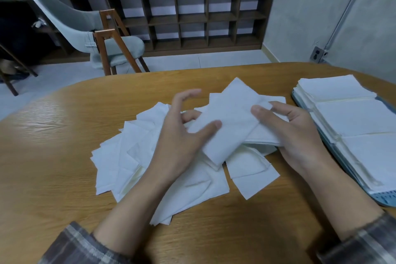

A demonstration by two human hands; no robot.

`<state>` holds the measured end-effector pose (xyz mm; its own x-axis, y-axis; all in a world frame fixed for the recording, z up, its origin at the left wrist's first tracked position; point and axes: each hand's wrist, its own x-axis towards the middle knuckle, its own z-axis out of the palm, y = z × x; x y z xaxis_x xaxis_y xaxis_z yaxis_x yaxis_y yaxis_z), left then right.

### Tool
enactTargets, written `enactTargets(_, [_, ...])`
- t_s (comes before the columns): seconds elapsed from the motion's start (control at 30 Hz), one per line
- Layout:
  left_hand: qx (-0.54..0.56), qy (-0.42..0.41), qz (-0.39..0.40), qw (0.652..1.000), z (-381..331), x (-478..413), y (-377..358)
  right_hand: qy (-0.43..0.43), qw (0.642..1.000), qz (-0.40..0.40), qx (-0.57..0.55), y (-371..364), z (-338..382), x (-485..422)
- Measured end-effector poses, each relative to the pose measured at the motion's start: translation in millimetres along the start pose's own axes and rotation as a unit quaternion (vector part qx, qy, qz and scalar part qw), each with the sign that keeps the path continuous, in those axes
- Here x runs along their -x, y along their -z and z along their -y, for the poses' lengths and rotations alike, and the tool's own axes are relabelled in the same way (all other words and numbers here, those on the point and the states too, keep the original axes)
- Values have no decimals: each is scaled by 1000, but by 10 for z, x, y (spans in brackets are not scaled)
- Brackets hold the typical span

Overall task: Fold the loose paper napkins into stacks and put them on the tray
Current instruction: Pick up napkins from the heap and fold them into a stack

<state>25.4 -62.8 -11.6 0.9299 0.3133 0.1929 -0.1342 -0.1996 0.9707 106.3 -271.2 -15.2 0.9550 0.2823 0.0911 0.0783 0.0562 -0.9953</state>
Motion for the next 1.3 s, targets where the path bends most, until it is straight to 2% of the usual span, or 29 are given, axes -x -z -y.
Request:
enactTargets(0.1, [-8, -35, -61, 998, 18, -51, 90, -28, 998, 53, -4, 19, -13, -1])
enactTargets(0.23, [-15, -42, -18, 999, -21, -51, 79, -20, 993, 120, -4, -12, 1, 14])
enactTargets(0.33, [-9, -33, 12, 999, -16, -35, 48, -20, 990, 141, 0, -28, -9, 2])
enactTargets(0.73, [-56, -23, 20, 998, 48, -30, 10, -5, 994, 110, 13, -26, -55, -16])
enactTargets(0.9, [-67, 13, 92, 993, -10, 1, 49, -8, 996, 93, 11, -23, -68, -24])
enactTargets(1.07, [-12, 55, 121, 991, 7, -13, 46, -2, 997, 80, 19, -36, -68, -32])
enactTargets(1.23, [-76, 73, 151, 983, -19, 3, 60, 19, 997, 70, 32, -24, -55, -24])
enactTargets(1.3, [-177, 48, 123, 975, -37, 7, 57, 25, 997, 61, 34, -23, -37, -27])
